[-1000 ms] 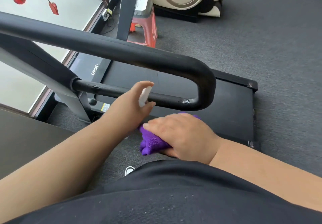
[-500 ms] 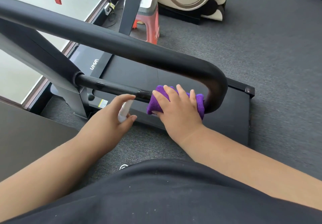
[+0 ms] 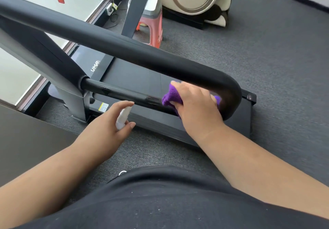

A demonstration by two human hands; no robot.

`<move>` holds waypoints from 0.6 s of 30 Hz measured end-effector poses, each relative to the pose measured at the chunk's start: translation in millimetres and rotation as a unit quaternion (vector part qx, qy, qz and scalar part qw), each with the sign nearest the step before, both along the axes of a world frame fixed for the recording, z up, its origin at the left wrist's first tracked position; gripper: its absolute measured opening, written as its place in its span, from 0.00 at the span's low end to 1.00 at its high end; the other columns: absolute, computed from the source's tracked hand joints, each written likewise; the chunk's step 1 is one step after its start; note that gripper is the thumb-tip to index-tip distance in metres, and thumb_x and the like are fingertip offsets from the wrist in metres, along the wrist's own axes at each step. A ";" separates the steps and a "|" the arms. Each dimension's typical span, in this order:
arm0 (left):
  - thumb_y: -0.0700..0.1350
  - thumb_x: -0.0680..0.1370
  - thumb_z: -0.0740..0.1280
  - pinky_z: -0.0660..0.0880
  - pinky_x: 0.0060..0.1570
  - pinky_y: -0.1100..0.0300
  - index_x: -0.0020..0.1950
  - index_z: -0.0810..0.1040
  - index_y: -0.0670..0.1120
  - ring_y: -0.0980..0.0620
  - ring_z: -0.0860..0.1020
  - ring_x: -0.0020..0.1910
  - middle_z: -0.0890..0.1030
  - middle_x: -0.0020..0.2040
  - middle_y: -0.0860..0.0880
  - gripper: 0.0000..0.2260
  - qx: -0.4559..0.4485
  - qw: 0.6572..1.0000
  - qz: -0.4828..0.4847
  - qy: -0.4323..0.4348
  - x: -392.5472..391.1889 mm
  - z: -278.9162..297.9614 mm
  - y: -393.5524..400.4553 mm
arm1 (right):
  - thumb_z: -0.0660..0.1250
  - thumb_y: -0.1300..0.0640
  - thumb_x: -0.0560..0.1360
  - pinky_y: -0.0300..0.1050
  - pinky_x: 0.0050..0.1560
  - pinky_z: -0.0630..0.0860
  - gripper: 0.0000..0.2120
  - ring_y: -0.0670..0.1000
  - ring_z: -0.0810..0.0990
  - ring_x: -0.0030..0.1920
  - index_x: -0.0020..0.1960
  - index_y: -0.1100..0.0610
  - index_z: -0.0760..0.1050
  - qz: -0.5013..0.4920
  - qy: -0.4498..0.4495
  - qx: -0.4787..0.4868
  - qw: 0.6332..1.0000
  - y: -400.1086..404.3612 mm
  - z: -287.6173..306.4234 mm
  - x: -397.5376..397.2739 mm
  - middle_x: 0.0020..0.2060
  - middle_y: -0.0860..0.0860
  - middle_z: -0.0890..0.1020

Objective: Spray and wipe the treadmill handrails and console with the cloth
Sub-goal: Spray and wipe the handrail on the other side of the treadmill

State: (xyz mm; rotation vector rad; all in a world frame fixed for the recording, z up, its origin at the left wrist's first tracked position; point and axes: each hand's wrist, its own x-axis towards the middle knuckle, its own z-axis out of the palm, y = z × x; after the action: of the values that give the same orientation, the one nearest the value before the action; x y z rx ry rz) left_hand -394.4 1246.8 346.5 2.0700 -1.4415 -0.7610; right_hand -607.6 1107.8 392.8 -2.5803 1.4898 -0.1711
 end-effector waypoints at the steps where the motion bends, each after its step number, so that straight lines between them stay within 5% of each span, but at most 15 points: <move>1: 0.57 0.75 0.68 0.72 0.37 0.63 0.66 0.63 0.72 0.62 0.78 0.37 0.80 0.43 0.62 0.23 0.000 1.000 -0.001 0.003 1.3 -0.4 0.6 | 0.59 0.39 0.79 0.60 0.63 0.68 0.22 0.56 0.74 0.62 0.71 0.40 0.65 0.001 0.032 0.019 0.999 1.5 -4.3 0.0 0.62 0.46 0.77; 5: 0.58 0.75 0.67 0.71 0.40 0.64 0.66 0.62 0.72 0.63 0.78 0.40 0.80 0.44 0.62 0.23 0.001 1.000 -0.011 0.009 8.5 -0.7 4.3 | 0.46 0.35 0.78 0.59 0.64 0.69 0.28 0.56 0.72 0.67 0.71 0.44 0.69 0.011 0.037 0.045 0.998 11.2 -20.8 8.2 0.68 0.49 0.75; 8: 0.60 0.75 0.66 0.71 0.39 0.63 0.63 0.62 0.75 0.66 0.77 0.41 0.80 0.44 0.63 0.21 0.002 1.000 -0.010 0.010 16.9 -0.8 8.9 | 0.47 0.35 0.78 0.57 0.60 0.71 0.29 0.57 0.73 0.66 0.70 0.46 0.72 0.032 0.029 0.018 0.999 12.9 -28.6 21.7 0.69 0.51 0.75; 14: 0.59 0.75 0.66 0.70 0.36 0.63 0.62 0.61 0.76 0.67 0.76 0.40 0.79 0.44 0.65 0.22 0.006 0.999 -0.017 0.027 18.8 -4.1 9.3 | 0.59 0.35 0.77 0.61 0.64 0.67 0.31 0.59 0.66 0.71 0.76 0.44 0.60 0.113 0.135 0.000 0.984 15.1 -47.7 62.1 0.76 0.52 0.64; 18: 0.60 0.74 0.65 0.70 0.36 0.62 0.63 0.60 0.77 0.66 0.77 0.40 0.78 0.46 0.68 0.22 -0.008 0.998 -0.026 0.050 16.7 -3.1 4.5 | 0.64 0.38 0.77 0.58 0.58 0.71 0.34 0.59 0.70 0.65 0.78 0.43 0.56 0.154 0.163 0.000 0.975 1.2 -42.0 41.2 0.76 0.53 0.64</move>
State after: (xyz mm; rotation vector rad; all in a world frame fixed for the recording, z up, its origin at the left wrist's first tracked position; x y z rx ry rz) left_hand -377.7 1251.2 343.4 1.9600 -1.4472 -0.8592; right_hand -566.5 1109.1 350.8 -2.9012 1.1430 0.3023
